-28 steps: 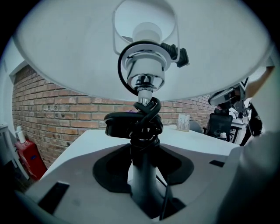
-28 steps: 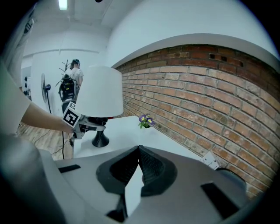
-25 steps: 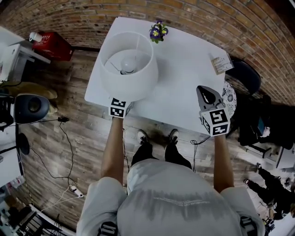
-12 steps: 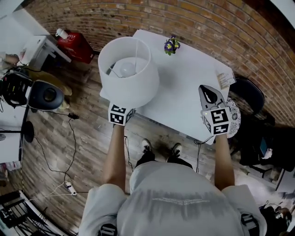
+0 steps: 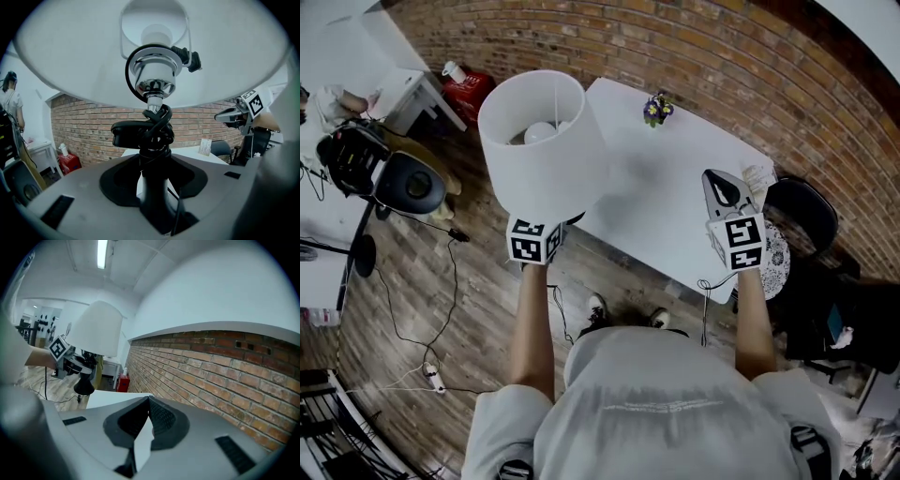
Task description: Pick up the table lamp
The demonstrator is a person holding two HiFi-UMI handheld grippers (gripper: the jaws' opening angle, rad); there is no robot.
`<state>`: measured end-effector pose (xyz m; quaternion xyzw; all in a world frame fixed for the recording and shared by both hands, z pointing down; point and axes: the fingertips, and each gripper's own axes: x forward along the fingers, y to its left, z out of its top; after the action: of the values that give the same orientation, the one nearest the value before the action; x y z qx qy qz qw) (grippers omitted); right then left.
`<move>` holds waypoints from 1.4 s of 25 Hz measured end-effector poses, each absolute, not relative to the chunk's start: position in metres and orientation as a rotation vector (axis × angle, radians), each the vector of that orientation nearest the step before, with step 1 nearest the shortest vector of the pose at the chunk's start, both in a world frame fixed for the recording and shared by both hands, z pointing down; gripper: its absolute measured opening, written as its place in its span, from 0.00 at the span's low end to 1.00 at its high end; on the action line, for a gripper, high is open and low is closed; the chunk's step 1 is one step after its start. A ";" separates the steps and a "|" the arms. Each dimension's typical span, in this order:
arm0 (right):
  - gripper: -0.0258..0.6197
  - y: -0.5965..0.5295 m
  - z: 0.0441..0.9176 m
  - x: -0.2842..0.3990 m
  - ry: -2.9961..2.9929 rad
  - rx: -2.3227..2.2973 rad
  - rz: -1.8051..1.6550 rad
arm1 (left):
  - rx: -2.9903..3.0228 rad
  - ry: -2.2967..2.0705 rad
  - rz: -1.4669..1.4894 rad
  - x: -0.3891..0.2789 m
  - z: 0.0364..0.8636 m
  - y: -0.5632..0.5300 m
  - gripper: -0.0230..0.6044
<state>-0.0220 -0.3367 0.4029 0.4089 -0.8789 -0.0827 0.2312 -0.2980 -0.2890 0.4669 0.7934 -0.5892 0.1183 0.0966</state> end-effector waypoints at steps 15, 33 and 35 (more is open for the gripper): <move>0.04 -0.318 0.371 -0.050 -2.520 1.047 -0.331 | 2.341 -1.837 0.303 -0.293 0.414 -0.229 0.30; 0.04 -0.316 0.360 -0.073 -2.577 0.971 -0.329 | 2.325 -1.919 0.295 -0.305 0.382 -0.217 0.30; 0.04 -0.316 0.360 -0.074 -2.584 0.970 -0.322 | 2.327 -1.921 0.296 -0.305 0.382 -0.216 0.30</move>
<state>-0.0736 -0.3157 0.3599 0.3434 -0.9146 -0.1141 0.1804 -0.3050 -0.2157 0.3819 0.7664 -0.6326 0.0974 0.0548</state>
